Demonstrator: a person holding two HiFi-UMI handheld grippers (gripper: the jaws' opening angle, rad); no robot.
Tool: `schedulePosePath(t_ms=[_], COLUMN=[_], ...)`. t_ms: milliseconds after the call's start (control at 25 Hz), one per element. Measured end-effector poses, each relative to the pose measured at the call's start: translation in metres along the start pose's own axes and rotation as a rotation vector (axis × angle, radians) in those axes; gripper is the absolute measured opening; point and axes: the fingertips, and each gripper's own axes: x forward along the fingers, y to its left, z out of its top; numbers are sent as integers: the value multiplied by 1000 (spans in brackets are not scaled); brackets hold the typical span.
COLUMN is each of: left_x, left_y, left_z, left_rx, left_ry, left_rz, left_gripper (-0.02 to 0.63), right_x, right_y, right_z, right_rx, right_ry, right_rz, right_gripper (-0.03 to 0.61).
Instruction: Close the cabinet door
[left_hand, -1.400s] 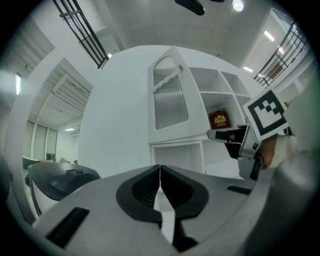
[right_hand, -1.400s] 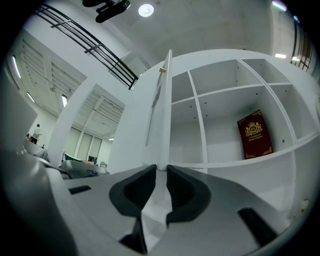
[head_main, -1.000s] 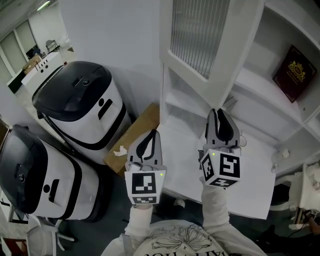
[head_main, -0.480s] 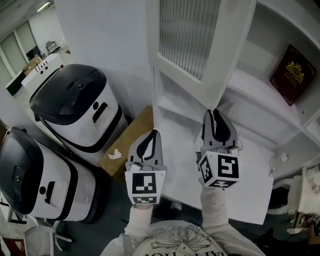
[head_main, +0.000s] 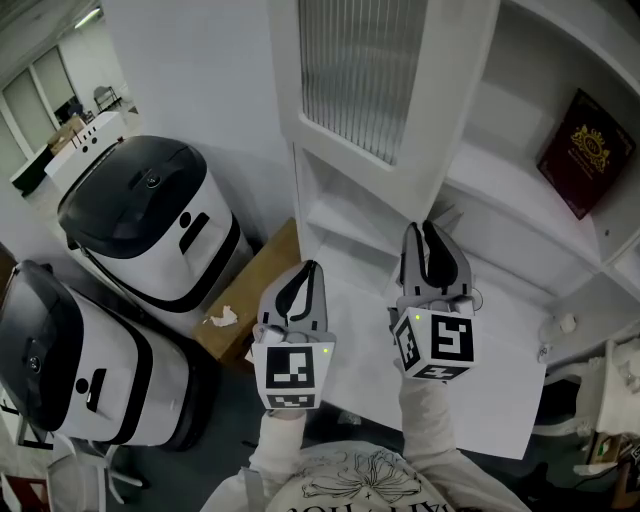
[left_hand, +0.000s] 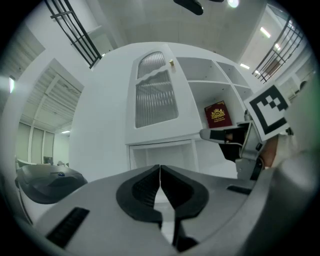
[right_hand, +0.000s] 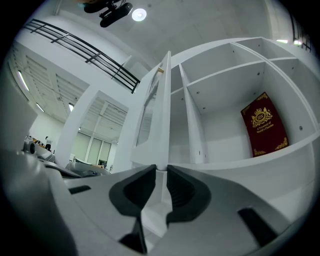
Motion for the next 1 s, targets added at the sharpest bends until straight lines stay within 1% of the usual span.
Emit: schedulePosePath(t_ms=[280,400,520,600,760,1000], left_x=[15,21,26,28,34,40], left_y=[-8,-10,-11,-12,-14,-12], left_z=[0,-2,-4,-4,-5,-7], left_rx=[12,15,18,22,30,29], left_ry=[6,13,18,21,31,35], left_rz=[4,8,10,10,11,18], left_gripper=[5,5,5,5,5,5], right_x=[9,12,15,18,23,30], right_y=[-14,-22,-27,-29,-32,-37], right_z=[-3,-4,-6,-6,-6,-8], right_rx=[-9,-11,-15,-27,-56,-47], right_ry=[-6,-3,1,6,16,21], right_rz=[-11,-24,-38,-48,-59,-66], right_gripper=[71,92,95,92,65,55])
